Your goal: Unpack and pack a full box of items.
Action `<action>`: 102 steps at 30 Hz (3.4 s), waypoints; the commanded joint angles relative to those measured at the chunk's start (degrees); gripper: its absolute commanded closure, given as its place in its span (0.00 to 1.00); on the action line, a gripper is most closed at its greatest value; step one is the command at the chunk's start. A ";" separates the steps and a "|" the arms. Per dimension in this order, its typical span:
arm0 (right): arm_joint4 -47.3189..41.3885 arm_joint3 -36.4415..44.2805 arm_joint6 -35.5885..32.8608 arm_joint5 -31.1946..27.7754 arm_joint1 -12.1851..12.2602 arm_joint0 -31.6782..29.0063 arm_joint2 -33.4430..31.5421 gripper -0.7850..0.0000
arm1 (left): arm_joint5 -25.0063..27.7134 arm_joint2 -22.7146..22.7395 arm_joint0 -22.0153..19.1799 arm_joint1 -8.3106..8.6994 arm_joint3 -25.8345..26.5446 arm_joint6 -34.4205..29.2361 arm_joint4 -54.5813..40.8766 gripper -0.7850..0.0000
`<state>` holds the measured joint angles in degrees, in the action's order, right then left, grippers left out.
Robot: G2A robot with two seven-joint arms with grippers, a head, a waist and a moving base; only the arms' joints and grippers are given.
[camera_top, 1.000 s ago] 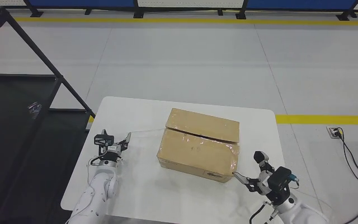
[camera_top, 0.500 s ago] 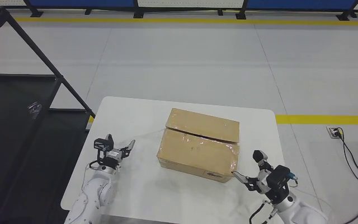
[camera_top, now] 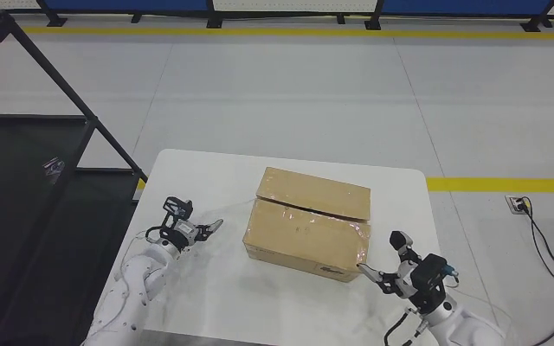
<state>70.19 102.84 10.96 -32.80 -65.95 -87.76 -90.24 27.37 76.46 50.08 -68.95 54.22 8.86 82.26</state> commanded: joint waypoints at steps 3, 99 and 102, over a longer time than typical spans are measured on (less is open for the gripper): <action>-0.16 0.19 0.56 0.21 0.11 -0.99 -0.85 0.00 | -3.07 -3.51 -3.69 -0.70 -4.02 0.69 4.41 0.00; -22.52 -5.03 -13.00 -15.82 2.22 9.65 -0.94 0.00 | -8.63 12.46 22.17 -0.50 27.76 9.47 -13.34 0.00; -22.52 -5.03 -13.00 -15.82 2.22 9.65 -0.94 0.00 | -7.44 12.73 22.50 -0.34 28.94 8.02 -13.10 0.00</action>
<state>47.61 97.80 -2.07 -48.63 -63.72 -78.10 -91.19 20.11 89.21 72.61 -69.28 83.36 16.48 69.05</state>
